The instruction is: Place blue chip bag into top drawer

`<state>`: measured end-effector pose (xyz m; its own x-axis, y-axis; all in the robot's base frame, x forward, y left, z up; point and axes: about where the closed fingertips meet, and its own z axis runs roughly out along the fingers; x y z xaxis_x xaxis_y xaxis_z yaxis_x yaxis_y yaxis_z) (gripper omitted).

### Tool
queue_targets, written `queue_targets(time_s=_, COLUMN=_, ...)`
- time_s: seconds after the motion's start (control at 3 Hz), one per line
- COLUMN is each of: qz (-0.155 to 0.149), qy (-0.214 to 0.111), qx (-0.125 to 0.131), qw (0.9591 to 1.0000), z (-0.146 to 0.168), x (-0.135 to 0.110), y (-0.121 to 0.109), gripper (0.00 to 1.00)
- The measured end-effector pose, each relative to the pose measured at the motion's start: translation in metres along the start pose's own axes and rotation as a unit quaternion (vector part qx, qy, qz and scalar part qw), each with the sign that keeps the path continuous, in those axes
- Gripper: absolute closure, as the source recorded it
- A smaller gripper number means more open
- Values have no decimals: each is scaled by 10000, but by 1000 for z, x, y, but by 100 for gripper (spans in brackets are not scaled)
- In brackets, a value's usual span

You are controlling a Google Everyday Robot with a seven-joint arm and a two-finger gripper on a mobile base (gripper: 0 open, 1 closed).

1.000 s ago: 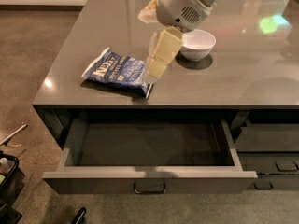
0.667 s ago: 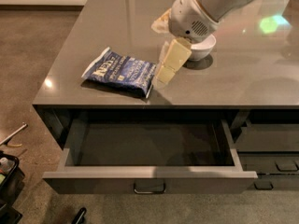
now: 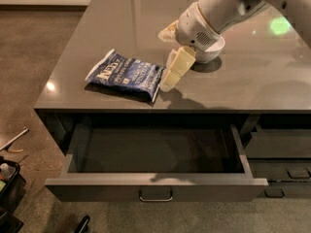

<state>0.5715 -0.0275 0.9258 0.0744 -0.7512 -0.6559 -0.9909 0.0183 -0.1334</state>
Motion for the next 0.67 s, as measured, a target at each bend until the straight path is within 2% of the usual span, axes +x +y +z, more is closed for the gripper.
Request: queue_targets(time_s=0.67, qz=24, qy=-225, qx=-419, qw=9989, z=44, x=8, y=-22, gripper=0)
